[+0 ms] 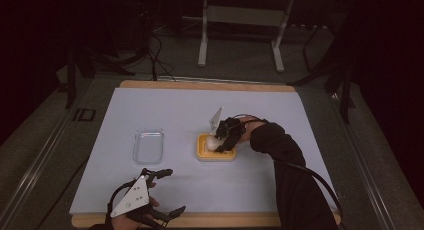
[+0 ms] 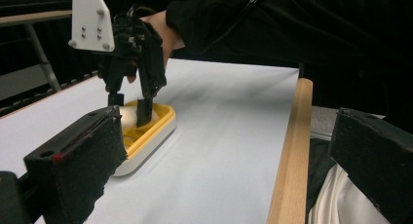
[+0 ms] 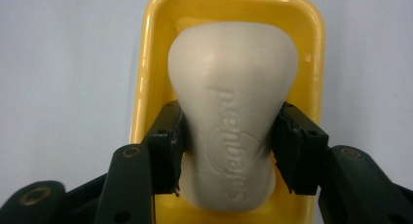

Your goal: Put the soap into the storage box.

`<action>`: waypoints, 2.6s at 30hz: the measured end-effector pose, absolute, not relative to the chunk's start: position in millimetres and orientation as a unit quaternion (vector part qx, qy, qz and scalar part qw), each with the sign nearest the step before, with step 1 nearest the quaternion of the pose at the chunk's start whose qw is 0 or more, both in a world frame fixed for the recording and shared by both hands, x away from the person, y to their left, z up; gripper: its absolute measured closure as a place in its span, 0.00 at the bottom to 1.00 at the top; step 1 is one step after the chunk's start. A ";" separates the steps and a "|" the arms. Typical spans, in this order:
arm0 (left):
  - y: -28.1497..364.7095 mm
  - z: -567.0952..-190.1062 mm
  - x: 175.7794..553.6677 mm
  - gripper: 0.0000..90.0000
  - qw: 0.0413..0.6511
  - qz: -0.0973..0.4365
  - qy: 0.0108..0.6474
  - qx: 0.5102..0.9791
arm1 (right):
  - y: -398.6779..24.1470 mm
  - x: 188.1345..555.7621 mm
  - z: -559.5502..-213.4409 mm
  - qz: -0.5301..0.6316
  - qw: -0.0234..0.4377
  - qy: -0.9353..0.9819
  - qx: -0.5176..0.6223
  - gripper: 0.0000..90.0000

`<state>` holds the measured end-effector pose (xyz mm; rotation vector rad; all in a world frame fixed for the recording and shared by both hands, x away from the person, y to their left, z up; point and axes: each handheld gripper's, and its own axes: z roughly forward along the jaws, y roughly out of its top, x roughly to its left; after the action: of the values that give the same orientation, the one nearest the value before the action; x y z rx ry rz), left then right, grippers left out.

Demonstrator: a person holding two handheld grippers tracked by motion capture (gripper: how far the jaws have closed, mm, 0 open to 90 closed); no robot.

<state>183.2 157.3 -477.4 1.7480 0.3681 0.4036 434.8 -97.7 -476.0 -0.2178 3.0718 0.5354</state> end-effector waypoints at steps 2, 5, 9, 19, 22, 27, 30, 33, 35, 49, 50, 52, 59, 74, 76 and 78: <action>157.3 -477.3 183.1 0.00 0.609 0.175 0.159 0.757 | -95.3 435.1 -478.9 0.169 0.005 0.983 -0.069 0.55; 157.5 -477.3 183.1 0.00 0.609 0.175 0.159 0.757 | -92.8 436.0 -483.3 0.166 0.002 0.984 -0.062 0.55; 157.6 -477.5 183.3 0.00 0.609 0.173 0.159 0.757 | -89.4 437.3 -489.2 0.160 -0.004 0.986 -0.054 0.54; 157.4 -477.5 183.4 0.00 0.609 0.172 0.159 0.758 | -89.6 433.5 -473.3 0.188 -0.004 0.981 -0.050 0.47; 157.3 -477.5 183.4 0.00 0.608 0.173 0.159 0.758 | -94.3 433.5 -462.7 0.202 0.000 0.978 -0.042 0.46; 157.0 -477.6 184.0 0.00 0.607 0.174 0.160 0.759 | -104.7 431.4 -446.1 0.216 0.011 0.976 -0.014 0.38; 156.7 -477.6 183.8 0.00 0.608 0.173 0.160 0.758 | -110.3 427.4 -440.3 0.215 0.040 0.976 0.010 0.31; 156.7 -477.6 183.8 0.00 0.608 0.173 0.160 0.758 | -114.9 426.6 -435.6 0.222 0.047 0.973 0.046 0.18; 156.6 -477.5 183.9 0.00 0.608 0.173 0.160 0.758 | -119.9 429.4 -431.8 0.231 0.036 0.970 0.072 0.16; 156.4 -477.7 184.0 0.00 0.606 0.175 0.162 0.759 | -153.7 425.6 -423.2 0.265 0.134 0.927 0.230 0.14; 156.4 -477.7 184.0 0.00 0.605 0.176 0.163 0.759 | -156.8 424.8 -423.1 0.270 0.134 0.922 0.243 0.14; 156.2 -477.9 183.8 0.00 0.603 0.176 0.162 0.761 | -162.8 423.7 -424.2 0.269 0.130 0.918 0.260 0.15; 155.8 -477.7 183.3 0.00 0.605 0.177 0.161 0.760 | -179.8 415.3 -429.4 0.264 0.141 0.913 0.278 0.15; 155.4 -477.3 182.4 0.00 0.602 0.180 0.163 0.761 | -208.9 392.5 -436.3 0.278 0.154 0.890 0.326 0.14; 155.3 -477.4 182.6 0.00 0.602 0.180 0.163 0.760 | -212.7 388.2 -438.5 0.281 0.157 0.886 0.333 0.14; 155.2 -477.5 182.5 0.00 0.602 0.181 0.164 0.760 | -216.2 383.9 -441.8 0.285 0.158 0.882 0.341 0.14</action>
<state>182.5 155.2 -477.5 1.7615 0.3788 0.4196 383.9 -216.2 -441.8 0.9749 2.5217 0.8165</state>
